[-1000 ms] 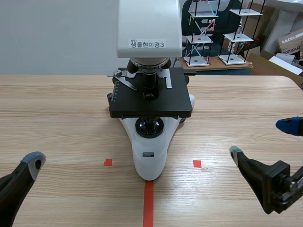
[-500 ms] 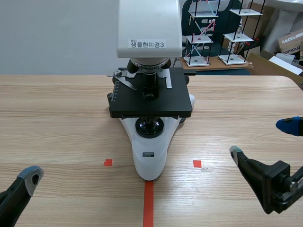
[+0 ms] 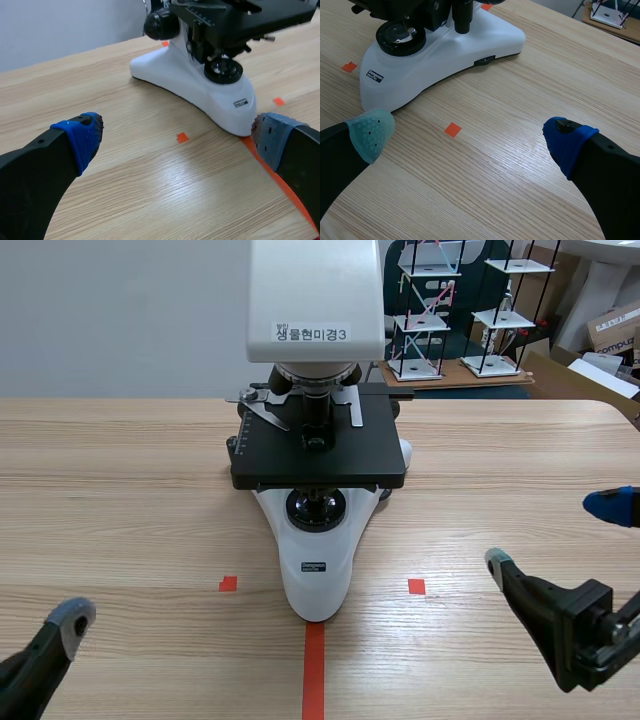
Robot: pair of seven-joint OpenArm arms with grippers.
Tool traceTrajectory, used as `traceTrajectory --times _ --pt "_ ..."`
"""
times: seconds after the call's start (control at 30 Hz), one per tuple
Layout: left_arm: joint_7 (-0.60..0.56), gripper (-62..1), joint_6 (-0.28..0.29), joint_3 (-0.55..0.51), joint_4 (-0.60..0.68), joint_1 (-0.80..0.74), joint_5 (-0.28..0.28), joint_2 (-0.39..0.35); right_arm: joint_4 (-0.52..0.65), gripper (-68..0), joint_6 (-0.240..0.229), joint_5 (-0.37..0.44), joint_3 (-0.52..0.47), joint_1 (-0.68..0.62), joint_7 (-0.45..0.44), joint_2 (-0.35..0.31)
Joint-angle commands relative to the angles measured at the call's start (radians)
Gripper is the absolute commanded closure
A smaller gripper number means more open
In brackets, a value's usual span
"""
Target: Return to the home posture
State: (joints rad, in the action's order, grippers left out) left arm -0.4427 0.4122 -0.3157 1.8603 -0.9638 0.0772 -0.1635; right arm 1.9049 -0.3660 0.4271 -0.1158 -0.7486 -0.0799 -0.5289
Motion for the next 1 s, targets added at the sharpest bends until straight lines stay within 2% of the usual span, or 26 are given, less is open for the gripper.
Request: traceTrajectory --times 0.0,0.07,0.13,0.97 --pt "-0.018 -62.3 -0.031 -0.003 0.024 0.006 0.003 0.002 0.016 -66.5 0.0 0.004 -0.008 -0.002 -0.012 -0.008" --pt "-0.018 -62.3 -0.058 -0.003 0.024 0.014 -0.018 0.002 0.016 -66.5 0.0 0.004 -0.008 -0.002 -0.012 -0.008" --pt "-0.019 -62.3 -0.061 -0.003 0.024 0.019 -0.022 0.002 0.016 -66.5 0.0 0.004 -0.008 -0.002 -0.012 -0.008" --pt "-0.04 -62.3 -0.059 -0.003 0.024 0.02 -0.021 -0.001 0.016 -66.5 0.0 0.004 -0.008 -0.002 -0.012 -0.008"
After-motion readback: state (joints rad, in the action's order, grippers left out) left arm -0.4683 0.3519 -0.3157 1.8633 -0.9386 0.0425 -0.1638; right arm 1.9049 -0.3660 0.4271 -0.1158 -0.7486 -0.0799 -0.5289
